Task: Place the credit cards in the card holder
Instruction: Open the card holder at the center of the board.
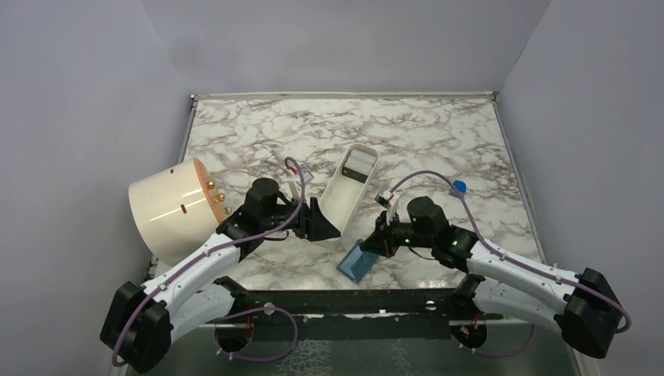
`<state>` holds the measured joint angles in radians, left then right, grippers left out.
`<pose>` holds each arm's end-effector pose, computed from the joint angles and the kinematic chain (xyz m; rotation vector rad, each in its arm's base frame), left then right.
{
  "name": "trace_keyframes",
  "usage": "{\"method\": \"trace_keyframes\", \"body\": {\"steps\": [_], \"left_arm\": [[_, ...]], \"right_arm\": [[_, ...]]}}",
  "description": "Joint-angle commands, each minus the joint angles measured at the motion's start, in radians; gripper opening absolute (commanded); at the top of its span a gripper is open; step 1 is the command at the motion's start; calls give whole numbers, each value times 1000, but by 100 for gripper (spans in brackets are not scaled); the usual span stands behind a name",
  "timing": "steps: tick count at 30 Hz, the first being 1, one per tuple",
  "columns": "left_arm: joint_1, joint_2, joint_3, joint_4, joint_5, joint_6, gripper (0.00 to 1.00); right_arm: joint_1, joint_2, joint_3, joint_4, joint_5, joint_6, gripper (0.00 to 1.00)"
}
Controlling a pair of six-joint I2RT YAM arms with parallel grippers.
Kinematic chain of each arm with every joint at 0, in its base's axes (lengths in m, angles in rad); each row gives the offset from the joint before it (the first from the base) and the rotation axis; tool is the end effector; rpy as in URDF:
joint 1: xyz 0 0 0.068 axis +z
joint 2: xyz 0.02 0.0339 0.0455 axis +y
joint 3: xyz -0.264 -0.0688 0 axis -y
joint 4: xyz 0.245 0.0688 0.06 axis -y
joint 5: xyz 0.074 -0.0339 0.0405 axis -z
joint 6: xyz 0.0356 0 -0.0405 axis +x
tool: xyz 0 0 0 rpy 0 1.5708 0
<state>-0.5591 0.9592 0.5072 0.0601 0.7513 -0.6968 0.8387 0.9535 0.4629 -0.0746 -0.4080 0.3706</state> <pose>0.1630 -0.1306 0.2384 0.4114 2.1505 -1.5074 0.1243 0.1594 0.2091 -0.7853 2.1693 1.1068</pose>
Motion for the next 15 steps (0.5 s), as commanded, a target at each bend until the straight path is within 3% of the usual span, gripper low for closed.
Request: {"method": "trace_keyframes", "body": {"steps": [1, 15], "left_arm": [[-55, 17, 5, 21, -97, -3, 67], [-294, 146, -32, 190, -268, -70, 63]], "right_arm": [[7, -66, -19, 82, 103, -16, 1], [7, -295, -150, -3, 266, 171, 4]]}}
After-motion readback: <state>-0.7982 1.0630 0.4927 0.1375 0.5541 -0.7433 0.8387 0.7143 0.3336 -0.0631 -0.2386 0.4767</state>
